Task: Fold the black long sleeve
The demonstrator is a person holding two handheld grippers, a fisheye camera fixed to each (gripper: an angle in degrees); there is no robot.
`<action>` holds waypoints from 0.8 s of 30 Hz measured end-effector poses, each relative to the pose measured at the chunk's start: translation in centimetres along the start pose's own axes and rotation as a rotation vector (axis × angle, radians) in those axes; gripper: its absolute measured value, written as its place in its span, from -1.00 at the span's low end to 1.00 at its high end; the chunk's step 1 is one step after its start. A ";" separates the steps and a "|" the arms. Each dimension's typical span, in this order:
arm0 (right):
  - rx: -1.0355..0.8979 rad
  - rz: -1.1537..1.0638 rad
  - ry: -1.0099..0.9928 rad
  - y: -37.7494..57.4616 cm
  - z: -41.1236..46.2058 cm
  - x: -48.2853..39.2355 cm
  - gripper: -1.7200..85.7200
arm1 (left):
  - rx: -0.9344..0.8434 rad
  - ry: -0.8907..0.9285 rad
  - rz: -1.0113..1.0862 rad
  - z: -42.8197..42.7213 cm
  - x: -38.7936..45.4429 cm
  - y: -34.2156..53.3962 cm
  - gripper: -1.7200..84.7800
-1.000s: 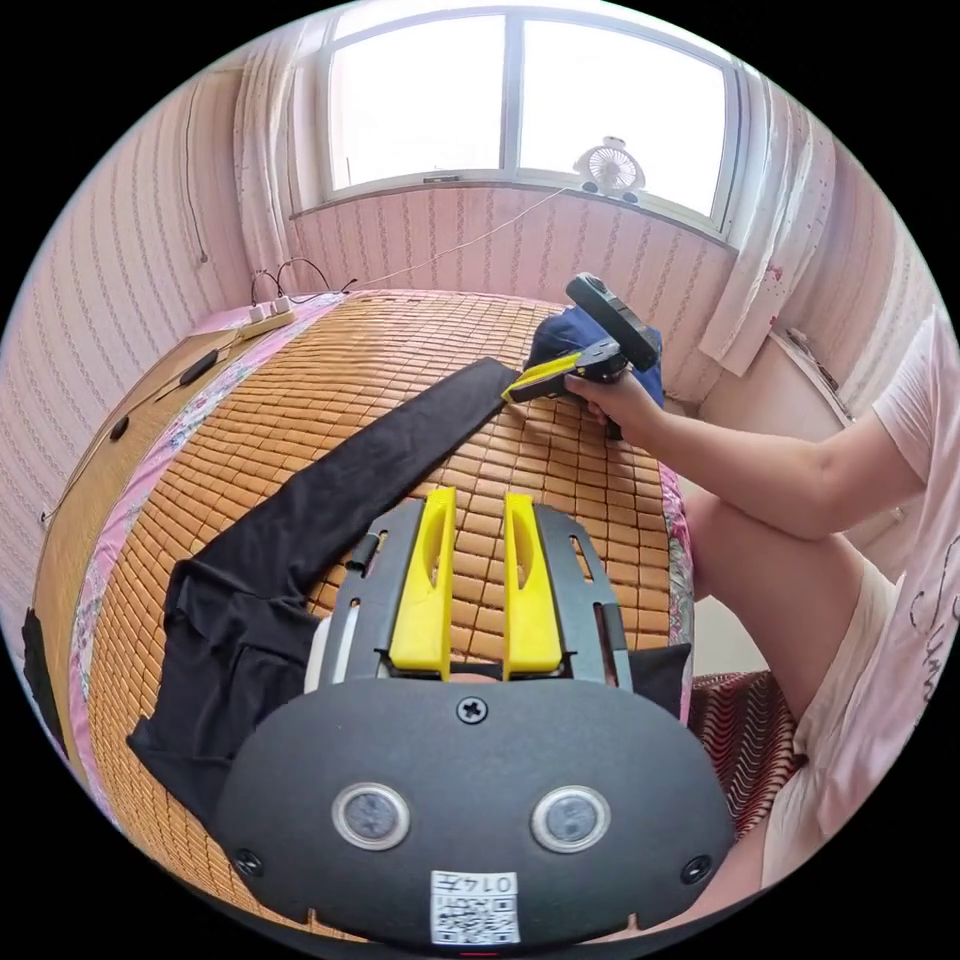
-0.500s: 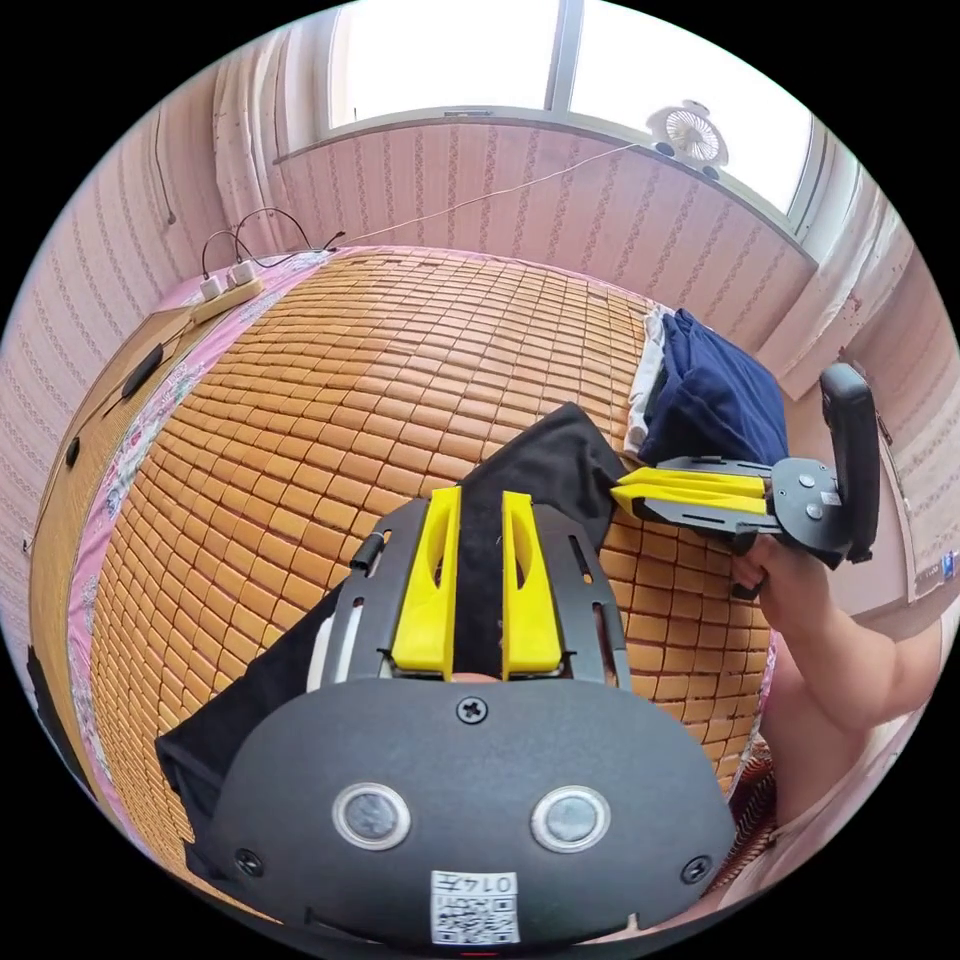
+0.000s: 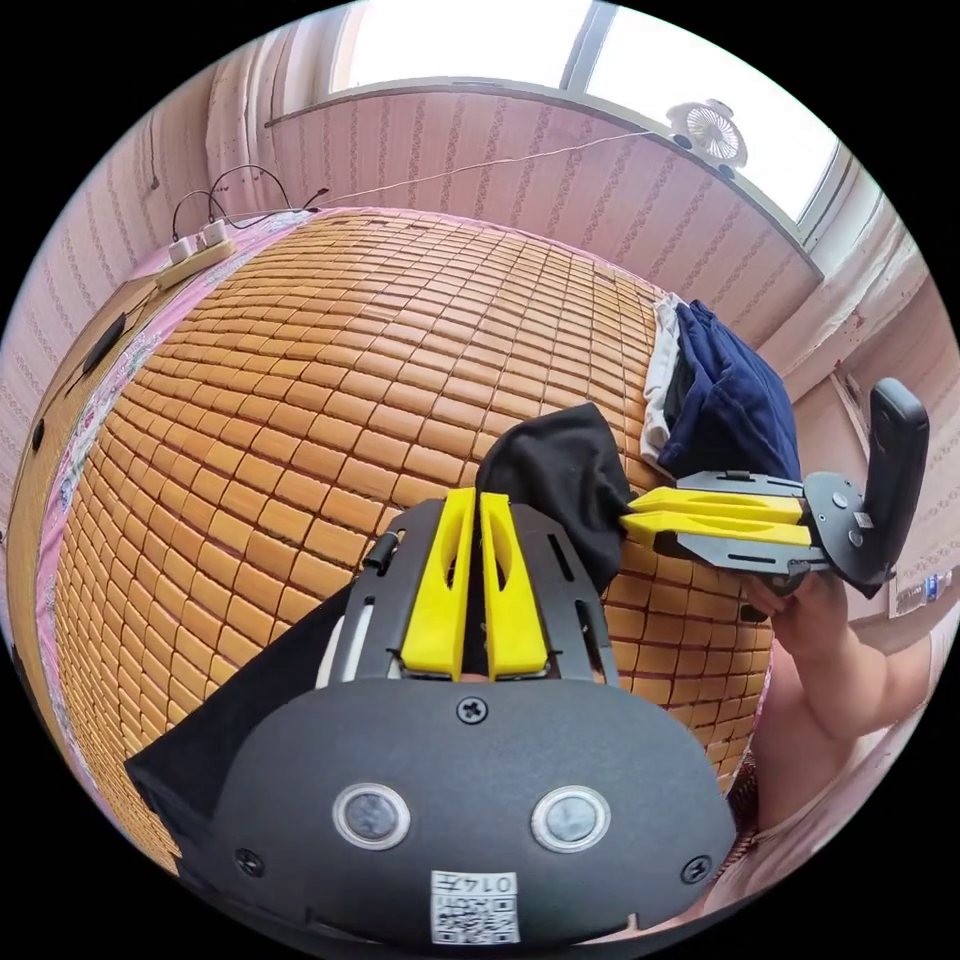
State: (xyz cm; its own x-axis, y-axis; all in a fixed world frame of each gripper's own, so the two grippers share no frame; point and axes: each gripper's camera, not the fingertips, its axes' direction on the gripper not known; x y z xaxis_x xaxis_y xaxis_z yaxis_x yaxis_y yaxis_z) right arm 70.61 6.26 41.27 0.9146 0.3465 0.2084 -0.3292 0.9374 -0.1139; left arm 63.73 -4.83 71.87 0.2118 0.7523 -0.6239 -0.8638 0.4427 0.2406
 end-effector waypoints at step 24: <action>0.426 -0.522 -0.873 1.1 -11.7 -19.0 -0.92 | 0.464 -0.266 -0.201 -39.9 -2.3 32.9 -0.98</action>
State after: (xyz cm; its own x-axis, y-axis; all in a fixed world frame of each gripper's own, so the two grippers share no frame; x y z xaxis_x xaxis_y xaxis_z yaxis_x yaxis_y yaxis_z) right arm 55.64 0.27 25.87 0.5395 -0.3475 0.7669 -0.1578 0.8530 0.4975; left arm 16.55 -11.48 51.58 0.5111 0.7012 -0.4970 -0.5160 0.7128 0.4750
